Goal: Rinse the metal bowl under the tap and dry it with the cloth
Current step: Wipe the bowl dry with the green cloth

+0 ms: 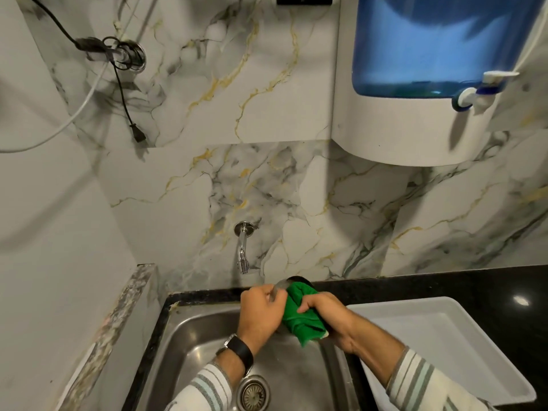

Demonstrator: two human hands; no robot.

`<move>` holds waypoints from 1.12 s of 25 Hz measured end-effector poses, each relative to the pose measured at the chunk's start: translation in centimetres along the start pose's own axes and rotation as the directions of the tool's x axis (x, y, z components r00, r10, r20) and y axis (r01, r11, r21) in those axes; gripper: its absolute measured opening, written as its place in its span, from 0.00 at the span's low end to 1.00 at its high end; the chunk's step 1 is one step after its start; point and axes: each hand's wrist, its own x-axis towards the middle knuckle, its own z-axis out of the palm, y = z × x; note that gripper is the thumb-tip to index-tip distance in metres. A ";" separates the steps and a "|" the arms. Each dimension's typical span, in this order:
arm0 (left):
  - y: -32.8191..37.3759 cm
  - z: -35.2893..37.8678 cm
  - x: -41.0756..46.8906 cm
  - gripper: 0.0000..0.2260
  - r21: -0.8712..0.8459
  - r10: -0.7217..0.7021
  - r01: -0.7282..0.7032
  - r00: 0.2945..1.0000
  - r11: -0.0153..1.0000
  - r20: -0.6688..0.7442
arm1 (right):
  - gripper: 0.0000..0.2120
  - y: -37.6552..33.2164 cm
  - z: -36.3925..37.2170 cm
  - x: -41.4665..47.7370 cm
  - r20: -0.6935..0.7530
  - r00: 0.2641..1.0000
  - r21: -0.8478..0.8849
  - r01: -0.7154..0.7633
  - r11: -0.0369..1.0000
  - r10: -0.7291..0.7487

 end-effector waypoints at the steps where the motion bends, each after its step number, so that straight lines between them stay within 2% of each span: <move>1: -0.5 0.3 -0.1 0.22 -0.022 -0.017 0.017 1.000 1.000 0.011 | 0.14 0.3 -0.1 -0.2 0.071 0.997 0.134 -0.034 0.990 0.025; 3: -1.4 0.8 -0.3 0.27 -0.077 -0.055 0.059 0.997 0.995 0.063 | 0.16 0.7 -0.3 0.0 0.085 0.996 0.164 0.026 0.986 -0.041; 4: -1.5 1.0 -0.3 0.28 -0.113 -0.088 0.099 0.991 0.989 0.097 | 0.19 0.9 -0.3 0.3 0.036 0.992 0.100 0.113 0.988 -0.118; 6: -1.1 1.3 -0.5 0.28 -0.169 -0.149 0.178 0.973 0.969 0.175 | 0.22 1.3 -0.1 0.4 -0.061 0.950 -0.220 0.286 0.932 -0.306; 8: -0.1 1.6 -0.7 0.28 -0.203 -0.181 0.218 0.966 0.955 0.187 | 0.21 1.5 0.2 -0.2 -0.087 0.866 -0.517 0.383 0.766 -0.492; 9: 0.3 1.7 -0.9 0.28 -0.232 -0.200 0.241 0.962 0.942 0.185 | 0.23 1.6 0.1 -0.5 -0.073 0.806 -0.618 0.426 0.661 -0.588; 10: 0.6 1.9 -0.9 0.27 -0.264 -0.223 0.267 0.957 0.927 0.186 | 0.25 1.5 -0.3 -0.7 -0.043 0.725 -0.735 0.443 0.513 -0.688; 12: 1.1 2.0 -0.7 0.26 -0.306 -0.242 0.286 0.954 0.908 0.175 | 0.27 1.0 -1.1 -0.2 0.124 0.597 -0.953 0.293 0.072 -0.793; 13: 1.1 1.9 -0.5 0.26 -0.287 -0.223 0.257 0.964 0.923 0.146 | 0.26 0.8 -1.4 0.1 0.196 0.565 -0.978 0.175 -0.115 -0.801; 14: 1.2 1.9 -0.3 0.27 -0.225 -0.179 0.197 0.979 0.954 0.097 | 0.23 0.4 -1.5 0.1 0.245 0.582 -0.967 0.092 -0.237 -0.775; 15: 1.4 1.8 -0.1 0.26 -0.147 -0.127 0.133 0.991 0.980 0.050 | 0.19 0.0 -1.5 -0.2 0.257 0.635 -0.958 0.066 -0.280 -0.729; 16: 1.6 1.7 0.0 0.26 -0.083 -0.071 0.072 0.997 0.994 0.019 | 0.17 -0.3 -1.4 -0.5 0.226 0.693 -0.966 0.068 -0.251 -0.685; 17: 1.8 1.6 0.2 0.26 -0.031 -0.018 0.018 1.000 0.999 -0.001 | 0.13 -0.5 -1.4 -0.9 0.152 0.767 -0.986 0.077 -0.145 -0.624; 18: 2.0 1.5 0.2 0.26 0.017 0.032 -0.032 0.999 0.999 -0.011 | 0.10 -0.5 -1.6 -1.0 0.054 0.838 -0.995 0.092 0.043 -0.542; 19: 2.0 1.5 0.2 0.27 0.064 0.066 -0.065 0.998 0.996 -0.017 | 0.08 -0.5 -1.6 -1.1 -0.027 0.899 -0.948 0.116 0.295 -0.438; 20: 1.7 1.7 0.1 0.27 0.089 0.089 -0.087 0.996 0.992 -0.014 | 0.07 -0.4 -1.8 -0.9 -0.089 0.943 -0.813 0.117 0.571 -0.320; 21: 1.3 1.8 0.0 0.27 0.090 0.097 -0.095 0.995 0.991 -0.017 | 0.07 -0.2 -1.9 -0.7 -0.130 0.970 -0.585 0.092 0.806 -0.205; 22: 0.8 2.0 0.0 0.27 0.078 0.094 -0.092 0.995 0.993 -0.028 | 0.08 0.0 -1.9 -0.3 -0.127 0.989 -0.299 0.037 0.953 -0.078; 23: 0.4 2.0 0.0 0.28 0.049 0.066 -0.065 0.998 0.997 -0.021 | 0.10 0.3 -1.7 0.1 -0.066 0.997 -0.002 -0.038 0.999 0.038; 24: -0.1 2.0 0.3 0.28 0.013 0.035 -0.034 0.999 0.999 -0.005 | 0.12 0.6 -1.8 0.6 0.009 0.994 0.227 -0.110 0.968 0.111; 25: -0.4 2.0 0.5 0.28 -0.016 0.004 -0.004 1.000 1.000 0.013 | 0.13 1.0 -1.8 1.0 0.052 0.989 0.359 -0.145 0.922 0.135; 27: -0.4 1.8 1.0 0.27 -0.038 -0.049 0.051 0.998 0.998 0.044 | 0.13 1.5 -1.3 2.1 0.028 0.995 0.415 -0.095 0.905 0.092; 28: -0.3 1.8 1.2 0.26 -0.034 -0.071 0.073 0.996 0.997 0.056 | 0.13 1.7 -1.0 2.8 -0.055 0.998 0.349 -0.005 0.937 0.026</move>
